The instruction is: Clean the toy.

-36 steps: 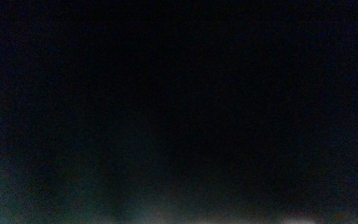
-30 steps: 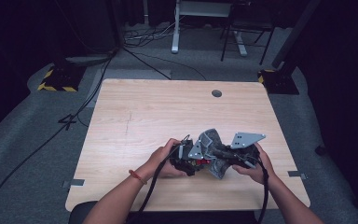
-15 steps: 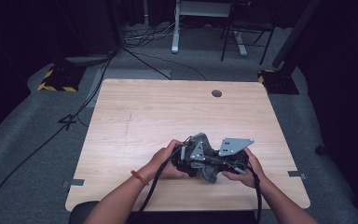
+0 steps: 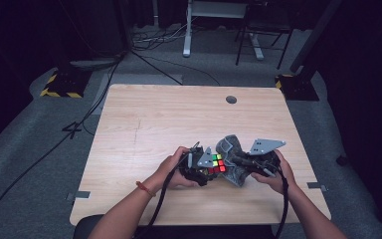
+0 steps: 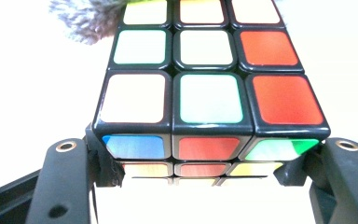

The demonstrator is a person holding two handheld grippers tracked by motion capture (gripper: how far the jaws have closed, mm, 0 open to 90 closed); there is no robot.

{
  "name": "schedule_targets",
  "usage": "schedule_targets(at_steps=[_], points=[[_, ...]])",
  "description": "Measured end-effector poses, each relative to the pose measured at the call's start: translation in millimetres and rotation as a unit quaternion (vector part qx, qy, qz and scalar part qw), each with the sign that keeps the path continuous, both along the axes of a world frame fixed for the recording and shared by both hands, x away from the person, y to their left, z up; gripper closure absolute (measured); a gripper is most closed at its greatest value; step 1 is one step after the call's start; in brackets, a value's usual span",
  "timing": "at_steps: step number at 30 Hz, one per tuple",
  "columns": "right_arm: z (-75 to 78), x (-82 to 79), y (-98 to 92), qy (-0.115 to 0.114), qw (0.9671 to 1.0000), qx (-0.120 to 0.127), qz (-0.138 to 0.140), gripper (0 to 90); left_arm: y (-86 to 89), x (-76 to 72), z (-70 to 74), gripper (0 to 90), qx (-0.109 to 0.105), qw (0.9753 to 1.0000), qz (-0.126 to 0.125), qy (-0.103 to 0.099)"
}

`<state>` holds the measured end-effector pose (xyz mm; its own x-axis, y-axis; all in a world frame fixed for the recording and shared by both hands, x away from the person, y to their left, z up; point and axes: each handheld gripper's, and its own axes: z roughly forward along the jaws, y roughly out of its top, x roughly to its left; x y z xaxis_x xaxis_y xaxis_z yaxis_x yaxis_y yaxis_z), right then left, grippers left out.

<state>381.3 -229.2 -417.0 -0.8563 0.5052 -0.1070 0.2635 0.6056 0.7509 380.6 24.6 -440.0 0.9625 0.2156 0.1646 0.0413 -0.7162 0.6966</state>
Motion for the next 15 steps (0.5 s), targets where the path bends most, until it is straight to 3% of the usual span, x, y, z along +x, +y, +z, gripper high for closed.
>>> schedule_targets(at_steps=[2, 5, 7, 10, 15], points=[[-6.1, 7.0, -6.4, 0.029, 0.9993, 0.024, 0.004, 75.6, 1.3, -1.1, 2.9, 33.9, -0.008, 1.0, -0.001, -0.004], [-9.4, 7.0, -4.3, 0.043, 0.9978, 0.043, 0.028, 75.6, 1.3, -2.2, 3.1, 33.9, -0.008, 1.0, -0.002, -0.002], [-8.4, 5.2, -2.7, 0.04, 0.9975, 0.046, 0.036, 75.6, 0.1, -2.5, 1.5, 33.9, 0.0, 1.0, -0.001, -0.007], [-4.8, -0.2, -0.6, 0.043, 0.9945, 0.073, 0.061, 75.6, -1.8, -2.6, -2.7, 33.8, 0.005, 1.0, -0.003, -0.003], [-5.6, -4.2, 1.3, 0.042, 0.9924, 0.086, 0.077, 75.7, -4.3, -3.0, -6.2, 33.5, 0.013, 0.9999, -0.004, -0.003]])
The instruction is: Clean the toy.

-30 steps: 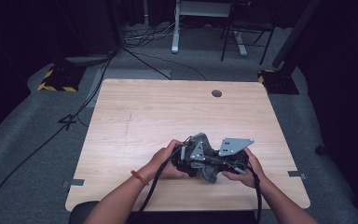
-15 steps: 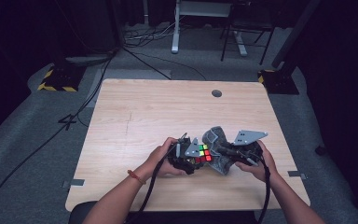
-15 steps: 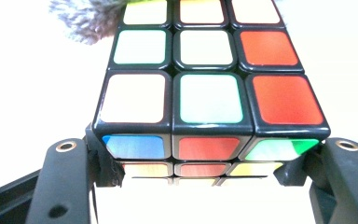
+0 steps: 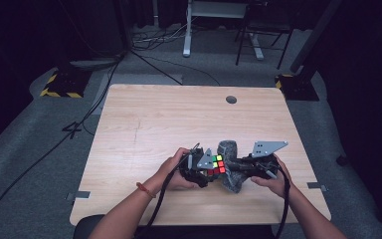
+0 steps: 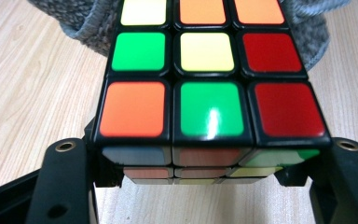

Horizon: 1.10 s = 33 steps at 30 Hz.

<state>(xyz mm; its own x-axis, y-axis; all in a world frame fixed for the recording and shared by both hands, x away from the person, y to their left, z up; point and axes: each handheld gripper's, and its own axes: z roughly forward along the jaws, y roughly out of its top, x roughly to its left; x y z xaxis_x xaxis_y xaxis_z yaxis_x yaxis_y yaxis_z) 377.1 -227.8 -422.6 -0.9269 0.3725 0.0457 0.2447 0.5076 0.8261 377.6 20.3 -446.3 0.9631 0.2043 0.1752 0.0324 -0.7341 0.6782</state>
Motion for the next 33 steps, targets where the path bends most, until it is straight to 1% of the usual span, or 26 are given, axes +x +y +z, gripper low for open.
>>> schedule_targets(at_steps=[1, 2, 5, 7, 8, 9, 10, 11, 12, 13, 14, 15, 16, 17, 18, 21, 22, 23, 26, 27, 28, 29, 30, 31, 32, 33], points=[[0.0, 0.0, 0.0, 0.0, 1.0, 0.0, 0.0, 75.7, -0.2, 0.2, -0.4, 33.5, -0.001, 1.0, -0.001, 0.002], [1.0, -1.2, 0.0, -0.003, 0.9999, 0.012, 0.006, 75.7, -0.2, 0.2, -0.6, 33.4, -0.002, 1.0, -0.002, 0.003], [2.8, -3.5, 1.1, -0.01, 0.9998, 0.016, 0.008, 75.7, -1.2, 0.3, -1.2, 33.3, -0.002, 1.0, -0.004, 0.003], [4.8, -6.2, 2.6, -0.013, 0.9995, 0.026, 0.015, 75.8, -3.4, -0.1, -2.5, 32.9, 0.005, 1.0, -0.004, 0.006], [5.8, -7.8, 4.4, -0.012, 0.9992, 0.029, 0.023, 75.8, -5.6, -1.2, -4.2, 32.8, 0.012, 0.9999, -0.007, 0.006], [6.7, -10.0, 7.1, -0.014, 0.999, 0.029, 0.03, 75.8, -7.5, -2.1, -5.8, 32.9, 0.019, 0.9998, -0.011, 0.002], [7.5, -12.4, 10.4, -0.019, 0.999, 0.025, 0.033, 75.8, -9.1, -3.0, -7.6, 32.9, 0.02, 0.9998, -0.01, -0.001], [8.2, -14.7, 13.4, -0.024, 0.999, 0.016, 0.034, 75.8, -9.7, -2.5, -8.3, 33.0, 0.024, 0.9996, -0.011, -0.003], [8.7, -15.9, 15.0, -0.029, 0.999, 0.011, 0.033, 75.7, -9.8, -1.6, -8.6, 33.1, 0.022, 0.9997, -0.012, 0.002], [8.8, -15.9, 15.1, -0.029, 0.999, 0.013, 0.033, 75.7, -8.9, -0.8, -8.0, 33.2, 0.018, 0.9998, -0.012, 0.002], [9.1, -15.2, 13.1, -0.027, 0.9991, 0.018, 0.029, 75.8, -8.3, -0.9, -6.8, 33.3, 0.018, 0.9998, -0.01, 0.0], [9.1, -15.2, 13.1, -0.027, 0.9991, 0.018, 0.029, 75.8, -8.1, -1.2, -6.1, 33.3, 0.018, 0.9998, -0.009, -0.001], [9.4, -14.9, 12.5, -0.028, 0.9991, 0.014, 0.027, 75.8, -7.3, -1.3, -4.5, 33.3, 0.016, 0.9998, -0.009, -0.003], [8.8, -13.1, 11.1, -0.035, 0.9992, -0.007, 0.015, 75.8, -5.7, -0.9, -2.5, 33.4, 0.014, 0.9999, -0.007, -0.007], [8.8, -13.1, 11.1, -0.035, 0.9992, -0.007, 0.015, 75.8, -5.7, -0.9, -2.5, 33.4, 0.014, 0.9999, -0.007, -0.007], [2.1, -6.1, 7.2, -0.028, 0.9989, -0.036, -0.007, 75.8, -1.9, -0.5, 2.1, 33.5, 0.006, 0.9999, 0.0, -0.011], [-2.6, -1.1, 3.9, -0.018, 0.9988, -0.043, -0.017, 75.8, 1.0, 0.2, 4.5, 33.5, 0.003, 0.9999, 0.003, -0.013], [-3.5, -0.2, 2.7, -0.013, 0.999, -0.039, -0.016, 75.8, 2.0, 0.1, 4.9, 33.5, 0.003, 0.9999, 0.006, -0.013], [-2.2, -1.8, 3.5, -0.014, 0.9993, -0.034, -0.011, 75.9, 2.8, 0.9, 4.8, 33.5, 0.005, 0.9999, 0.007, -0.014], [-0.8, -3.4, 4.5, -0.016, 0.9994, -0.031, -0.006, 75.9, 2.5, 1.7, 3.9, 33.5, 0.009, 0.9998, 0.009, -0.013], [4.5, -10.3, 8.9, -0.02, 0.9995, -0.02, 0.011, 75.9, 1.3, 2.5, 2.3, 33.5, 0.016, 0.9997, 0.012, -0.014], [4.5, -10.3, 8.9, -0.02, 0.9995, -0.02, 0.011, 75.9, 1.3, 2.5, 2.3, 33.5, 0.016, 0.9997, 0.012, -0.014], [6.1, -12.9, 10.7, -0.02, 0.9995, -0.015, 0.019, 75.9, 0.2, 3.0, 0.8, 33.5, 0.014, 0.9998, 0.011, -0.008], [9.1, -18.2, 14.8, -0.022, 0.9993, -0.011, 0.029, 75.9, -0.5, 3.0, 0.3, 33.5, 0.016, 0.9998, 0.01, -0.008], [10.1, -20.3, 16.8, -0.026, 0.9991, -0.011, 0.033, 75.8, -1.4, 3.2, -0.4, 33.5, 0.017, 0.9998, 0.007, -0.007], [12.6, -23.4, 18.9, -0.028, 0.9988, 0.0, 0.04, 75.8, -2.4, 2.8, -1.3, 33.5, 0.013, 0.9999, 0.008, -0.002]])
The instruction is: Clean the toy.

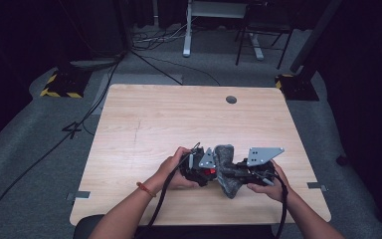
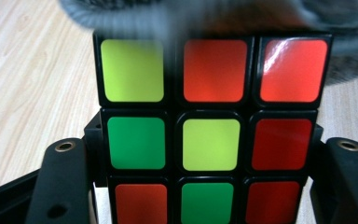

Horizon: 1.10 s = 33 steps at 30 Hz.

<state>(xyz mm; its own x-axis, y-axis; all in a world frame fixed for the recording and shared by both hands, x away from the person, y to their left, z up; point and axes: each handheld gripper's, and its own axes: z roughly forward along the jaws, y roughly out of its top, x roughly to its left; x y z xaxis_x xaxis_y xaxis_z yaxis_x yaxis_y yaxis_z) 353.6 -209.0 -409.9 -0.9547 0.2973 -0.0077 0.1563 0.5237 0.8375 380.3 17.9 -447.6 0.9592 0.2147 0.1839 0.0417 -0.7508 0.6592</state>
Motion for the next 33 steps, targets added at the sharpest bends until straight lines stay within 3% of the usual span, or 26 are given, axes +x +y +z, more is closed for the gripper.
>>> schedule_targets(at_steps=[6, 8, 10, 12, 16, 18, 23, 29, 33], points=[[4.1, -0.1, 1.2, -0.018, 0.9997, 0.01, -0.015, 75.8, -3.7, -3.7, 0.7, 33.5, -0.007, 0.9999, -0.008, -0.002], [3.5, 2.5, 0.8, -0.033, 0.9989, -0.006, -0.034, 75.8, -3.8, -5.1, 1.7, 33.5, -0.006, 0.9999, -0.011, -0.004], [0.6, 7.5, -2.0, -0.026, 0.9987, -0.01, -0.042, 75.8, -3.1, -6.6, 3.0, 33.5, -0.007, 0.9999, -0.012, -0.005], [-3.9, 12.3, -4.6, -0.034, 0.9969, -0.036, -0.061, 75.8, -1.7, -7.4, 5.5, 33.5, -0.011, 0.9998, -0.014, -0.009], [-15.2, 21.3, -10.9, -0.014, 0.9956, -0.058, -0.073, 75.8, 3.2, -8.6, 11.7, 33.5, -0.025, 0.9995, -0.015, -0.012], [-18.7, 21.4, -10.7, -0.004, 0.9963, -0.058, -0.063, 75.8, 4.8, -8.5, 16.2, 33.5, -0.025, 0.9994, -0.016, -0.016], [-10.6, 14.8, -7.4, -0.017, 0.9971, -0.054, -0.051, 75.9, 8.8, -5.4, 14.9, 33.5, -0.014, 0.9997, -0.003, -0.021], [3.4, 0.2, -5.0, -0.03, 0.9994, -0.009, -0.013, 75.9, 6.8, -1.5, 8.5, 33.5, -0.005, 0.9999, 0.002, -0.012], [8.0, -8.3, 4.7, -0.048, 0.9988, -0.007, 0.0, 75.9, -0.6, -6.3, 6.5, 33.5, -0.005, 0.9999, -0.009, -0.01]])
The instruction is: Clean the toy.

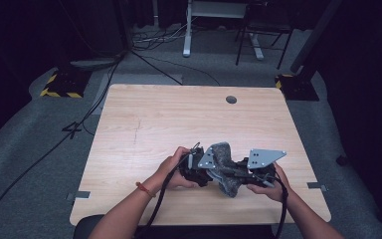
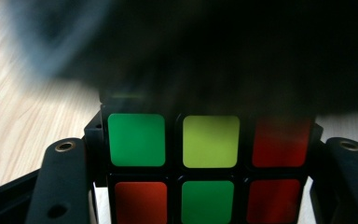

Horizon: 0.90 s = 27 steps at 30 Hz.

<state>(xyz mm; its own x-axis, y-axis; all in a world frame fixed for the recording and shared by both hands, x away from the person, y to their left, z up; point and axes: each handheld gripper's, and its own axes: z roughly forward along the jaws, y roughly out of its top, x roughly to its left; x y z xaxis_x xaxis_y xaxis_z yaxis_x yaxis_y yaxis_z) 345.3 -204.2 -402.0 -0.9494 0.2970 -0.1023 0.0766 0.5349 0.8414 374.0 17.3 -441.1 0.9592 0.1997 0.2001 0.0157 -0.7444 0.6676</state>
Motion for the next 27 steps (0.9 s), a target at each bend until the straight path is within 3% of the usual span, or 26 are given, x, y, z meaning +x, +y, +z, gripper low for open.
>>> schedule_targets(at_steps=[1, 2, 4, 8, 11, 13, 21, 22, 27], points=[[0.4, -0.6, 0.6, -0.007, 1.0, -0.001, -0.003, 75.9, -0.4, -0.3, -0.3, 33.5, -0.004, 1.0, -0.004, 0.003], [0.9, 0.8, -0.6, -0.023, 0.9994, 0.001, -0.026, 75.9, -0.1, -1.1, 0.0, 33.5, -0.009, 0.9999, -0.007, 0.004], [0.5, 2.8, -1.6, -0.03, 0.9988, 0.0, -0.038, 75.9, -1.2, -3.0, 1.5, 33.5, -0.013, 0.9998, -0.012, 0.005], [-5.9, 13.9, -6.6, -0.019, 0.998, -0.012, -0.06, 75.9, -2.3, -5.4, 2.7, 33.5, -0.007, 0.9999, -0.014, 0.001], [-16.2, 21.6, -11.2, -0.012, 0.9962, -0.034, -0.079, 75.9, -0.2, -3.8, 4.0, 33.5, -0.012, 0.9998, -0.013, 0.002], [-21.4, 24.7, -14.1, -0.001, 0.996, -0.036, -0.082, 75.9, 1.1, -3.0, 5.7, 33.5, -0.014, 0.9998, -0.012, 0.003], [-18.2, 8.2, -6.3, -0.004, 0.9991, -0.03, -0.028, 76.0, 7.1, 2.6, 2.6, 33.4, 0.0, 1.0, 0.006, -0.002], [-16.9, 4.4, -4.7, 0.001, 0.9997, -0.024, -0.009, 76.0, 8.8, 4.4, 1.9, 33.5, -0.001, 0.9999, 0.011, -0.002], [-10.3, -1.5, -0.2, -0.012, 0.9999, -0.008, 0.004, 75.9, 7.5, 4.6, -0.3, 33.4, -0.012, 0.9998, 0.012, 0.01]])
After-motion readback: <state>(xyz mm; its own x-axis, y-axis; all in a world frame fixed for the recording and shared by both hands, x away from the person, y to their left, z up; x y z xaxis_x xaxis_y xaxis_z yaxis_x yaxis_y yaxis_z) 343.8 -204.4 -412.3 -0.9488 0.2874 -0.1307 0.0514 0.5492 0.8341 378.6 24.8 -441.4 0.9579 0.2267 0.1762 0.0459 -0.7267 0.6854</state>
